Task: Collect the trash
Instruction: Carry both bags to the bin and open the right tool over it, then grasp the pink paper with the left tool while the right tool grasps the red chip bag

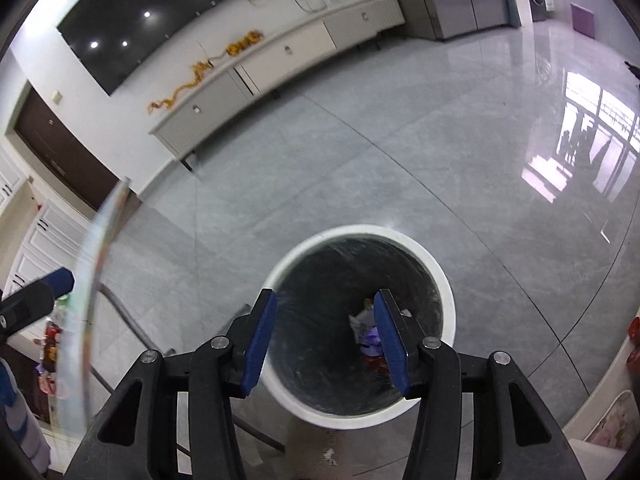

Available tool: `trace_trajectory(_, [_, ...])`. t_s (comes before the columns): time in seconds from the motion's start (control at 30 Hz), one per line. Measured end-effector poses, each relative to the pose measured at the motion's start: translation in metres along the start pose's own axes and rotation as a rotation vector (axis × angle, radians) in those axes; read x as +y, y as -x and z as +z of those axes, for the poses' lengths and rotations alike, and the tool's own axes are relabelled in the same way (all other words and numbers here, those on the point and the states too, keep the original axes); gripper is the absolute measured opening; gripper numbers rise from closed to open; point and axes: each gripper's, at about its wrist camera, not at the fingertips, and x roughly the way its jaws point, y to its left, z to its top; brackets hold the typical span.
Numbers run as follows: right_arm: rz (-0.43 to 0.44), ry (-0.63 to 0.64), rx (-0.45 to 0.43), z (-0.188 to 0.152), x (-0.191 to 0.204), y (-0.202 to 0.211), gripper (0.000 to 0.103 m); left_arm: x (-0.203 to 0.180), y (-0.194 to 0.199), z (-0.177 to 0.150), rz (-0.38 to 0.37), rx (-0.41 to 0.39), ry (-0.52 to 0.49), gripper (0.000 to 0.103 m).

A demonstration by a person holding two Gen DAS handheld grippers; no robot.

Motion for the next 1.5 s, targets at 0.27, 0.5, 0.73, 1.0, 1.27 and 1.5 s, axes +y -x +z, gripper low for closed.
trace_trajectory(0.27, [0.080, 0.067, -0.085, -0.018, 0.051, 0.058, 0.050, 0.004, 0.080, -0.054, 0.071, -0.036, -0.069, 0.048])
trace_trajectory(0.5, [0.135, 0.121, -0.116, -0.038, 0.097, 0.095, 0.050, 0.051, 0.159, -0.093, 0.136, -0.118, 0.025, 0.058])
trace_trajectory(0.73, [0.142, 0.197, -0.121, -0.056, 0.139, 0.124, 0.050, 0.111, 0.245, -0.133, 0.222, -0.238, 0.139, 0.060])
trace_trajectory(1.0, [0.166, 0.302, -0.155, -0.073, 0.203, 0.163, 0.050, 0.181, 0.367, -0.197, 0.379, -0.399, 0.222, 0.060])
trace_trajectory(1.27, [0.246, 0.428, -0.073, -0.094, 0.286, 0.141, 0.050, 0.231, 0.419, -0.270, 0.488, -0.457, 0.313, 0.060])
trace_trajectory(1.5, [0.301, 0.514, 0.075, -0.110, 0.342, 0.080, 0.050, 0.243, 0.369, -0.280, 0.478, -0.333, 0.236, 0.060])
